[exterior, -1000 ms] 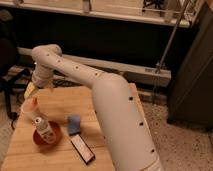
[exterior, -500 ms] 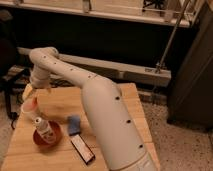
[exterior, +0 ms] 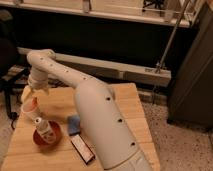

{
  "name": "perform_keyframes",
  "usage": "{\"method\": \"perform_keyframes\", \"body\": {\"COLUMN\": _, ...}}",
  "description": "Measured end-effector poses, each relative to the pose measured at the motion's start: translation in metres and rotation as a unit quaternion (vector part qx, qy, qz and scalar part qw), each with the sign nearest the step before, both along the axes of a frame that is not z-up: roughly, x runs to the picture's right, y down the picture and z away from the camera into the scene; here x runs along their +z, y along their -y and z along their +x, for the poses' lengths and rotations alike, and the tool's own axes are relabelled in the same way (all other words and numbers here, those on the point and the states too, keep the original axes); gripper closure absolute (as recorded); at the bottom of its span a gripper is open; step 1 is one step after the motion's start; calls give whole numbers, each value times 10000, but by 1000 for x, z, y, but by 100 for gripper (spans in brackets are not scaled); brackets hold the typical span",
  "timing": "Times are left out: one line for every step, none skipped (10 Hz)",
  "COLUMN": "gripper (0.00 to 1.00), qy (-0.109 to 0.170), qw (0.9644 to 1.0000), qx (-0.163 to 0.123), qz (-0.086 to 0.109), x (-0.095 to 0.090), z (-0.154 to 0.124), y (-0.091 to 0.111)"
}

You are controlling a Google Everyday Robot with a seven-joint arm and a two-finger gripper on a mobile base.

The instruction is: Place the pepper on the white sponge

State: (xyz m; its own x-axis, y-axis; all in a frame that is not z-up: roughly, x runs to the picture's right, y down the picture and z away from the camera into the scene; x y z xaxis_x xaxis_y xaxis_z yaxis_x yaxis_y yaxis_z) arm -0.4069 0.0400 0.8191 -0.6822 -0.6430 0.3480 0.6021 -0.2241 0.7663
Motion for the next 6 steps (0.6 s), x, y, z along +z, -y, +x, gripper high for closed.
{"method": "perform_keyframes", "body": {"gripper": 46, "qy": -17, "qw": 10000, "qx": -33, "qz": -34, "x": 3, "z": 0, "y": -3}}
{"method": "perform_keyframes", "body": {"gripper": 55, "qy": -33, "qw": 9999, "qx": -76, "qz": -66, "x": 6, "z": -1, "y": -6}}
{"method": "perform_keyframes", "body": {"gripper": 57, "qy": -38, "qw": 9999, "qx": -111, "qz": -81, "x": 8, "z": -3, "y": -8}}
{"method": "perform_keyframes", "body": {"gripper": 57, "qy": -46, "qw": 9998, "qx": -151, "qz": -92, "x": 9, "z": -4, "y": -10}}
{"method": "perform_keyframes", "body": {"gripper": 57, "qy": -52, "qw": 9998, "qx": -188, "qz": -98, "x": 9, "z": -5, "y": -11}}
{"method": "perform_keyframes", "body": {"gripper": 57, "qy": -64, "qw": 9996, "qx": -242, "qz": -97, "x": 10, "z": -5, "y": -13}}
